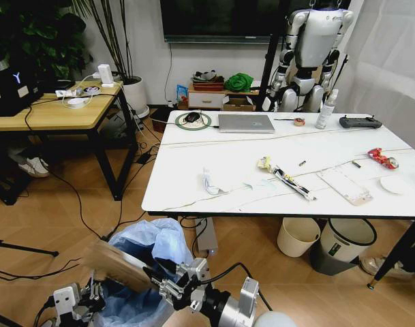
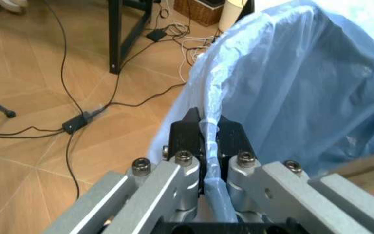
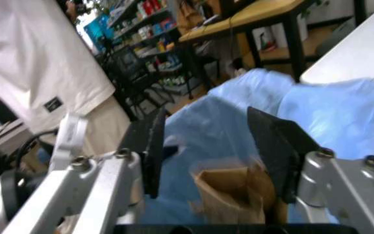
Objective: Pick up the trash bin and place the trash from the table into it.
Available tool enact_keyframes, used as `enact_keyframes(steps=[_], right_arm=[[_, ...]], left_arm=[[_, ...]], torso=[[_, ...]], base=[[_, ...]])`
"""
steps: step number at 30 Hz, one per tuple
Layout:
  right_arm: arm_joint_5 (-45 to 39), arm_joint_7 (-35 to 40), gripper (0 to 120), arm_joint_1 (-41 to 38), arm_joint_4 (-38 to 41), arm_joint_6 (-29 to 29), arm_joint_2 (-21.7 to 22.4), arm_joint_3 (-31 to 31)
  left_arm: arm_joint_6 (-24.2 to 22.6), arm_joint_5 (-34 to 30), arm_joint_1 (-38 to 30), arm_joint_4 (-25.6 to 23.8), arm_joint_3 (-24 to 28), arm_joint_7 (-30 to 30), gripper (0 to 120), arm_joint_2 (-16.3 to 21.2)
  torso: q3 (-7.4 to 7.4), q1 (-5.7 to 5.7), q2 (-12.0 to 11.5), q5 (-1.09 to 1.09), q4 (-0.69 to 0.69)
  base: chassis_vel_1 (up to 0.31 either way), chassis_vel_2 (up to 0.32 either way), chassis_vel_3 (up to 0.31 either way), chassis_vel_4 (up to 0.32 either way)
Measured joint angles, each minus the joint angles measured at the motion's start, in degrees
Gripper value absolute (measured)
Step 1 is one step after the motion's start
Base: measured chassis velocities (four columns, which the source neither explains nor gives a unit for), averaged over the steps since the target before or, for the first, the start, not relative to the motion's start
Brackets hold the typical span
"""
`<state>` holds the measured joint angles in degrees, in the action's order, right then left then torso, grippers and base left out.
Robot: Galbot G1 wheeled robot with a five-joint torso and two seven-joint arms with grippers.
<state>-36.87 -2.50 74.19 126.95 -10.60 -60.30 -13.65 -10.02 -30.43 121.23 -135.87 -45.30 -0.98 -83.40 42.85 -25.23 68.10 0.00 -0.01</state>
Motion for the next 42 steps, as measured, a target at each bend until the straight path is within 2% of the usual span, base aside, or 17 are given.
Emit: enact_keyframes(steps=[3,6,9,12,13,15,19,23,37,42], right_arm=[[-0.81,0.69,64,-1.02,0.36,0.0,-2.47,3.82],[-1.42,2.23,72,-2.27,0.51,-0.43,-4.47,6.97],[-1.38,6.04,86,-4.42,0.0,-3.04,-7.64,11.9],[-1.24,7.54,89,-5.03,-0.31,-4.44,-8.47,13.29],[-0.2,9.92,97,-5.91,-0.96,-6.96,-9.58,15.28],[3.29,12.07,100,-7.02,-2.37,-11.78,-10.51,18.16],[6.99,12.46,100,-9.18,-5.44,-15.92,-11.22,20.22],[8.62,12.03,100,-13.08,-10.09,-17.4,-12.31,20.26],[8.06,9.74,100,-22.95,-25.69,-13.17,-16.42,14.94],[8.49,9.36,84,-24.35,-28.96,-12.18,-17.27,14.74]], left_arm=[[0.03,0.01,0.04,0.17,0.14,0.04,0,0.0],[0.17,0.06,0.31,0.21,0.26,0.17,0,-0.03],[0.61,0.36,0.95,0.31,0.45,0.42,0,-0.13],[0.81,0.5,1.2,0.37,0.56,0.57,0,-0.18],[1.15,0.76,1.54,0.49,0.68,0.78,0,-0.34],[1.7,1.22,2.03,0.68,0.91,1.1,0,-0.63],[2.07,1.76,2.14,0.7,1.3,1.3,0,-1.04],[2.02,1.99,1.66,0.7,1.42,1.27,0,-1.3],[1.72,2.29,1.42,0.22,0.99,1.12,0,-2.13],[1.75,2.3,1.4,0.34,0.98,1.12,0,-2.15]], torso=[[0.0,0.0,0.0,-0.01,0.0],[0.0,0.0,0.0,0.0,0.01],[0.0,0.0,0.0,0.0,0.0],[0.0,0.0,0.0,0.01,0.0],[0.0,0.0,0.0,0.0,0.0],[0.0,0.0,0.0,0.0,0.0],[0.0,0.0,0.0,0.0,-0.01],[0.01,0.0,0.0,0.0,0.0],[0.0,0.0,0.0,-0.01,0.0],[0.0,0.0,0.0,-0.01,0.0]], base=[[0.0,0.0,0.0,0.0],[0.0,0.0,0.0,0.0],[0.0,0.0,0.0,0.0],[0.0,0.0,0.0,0.0],[0.0,0.0,0.0,0.0],[0.0,0.0,0.0,0.0],[0.0,0.0,0.0,0.0],[0.0,0.0,0.0,0.0],[0.0,0.0,0.0,0.0],[0.0,0.0,0.0,0.0]])
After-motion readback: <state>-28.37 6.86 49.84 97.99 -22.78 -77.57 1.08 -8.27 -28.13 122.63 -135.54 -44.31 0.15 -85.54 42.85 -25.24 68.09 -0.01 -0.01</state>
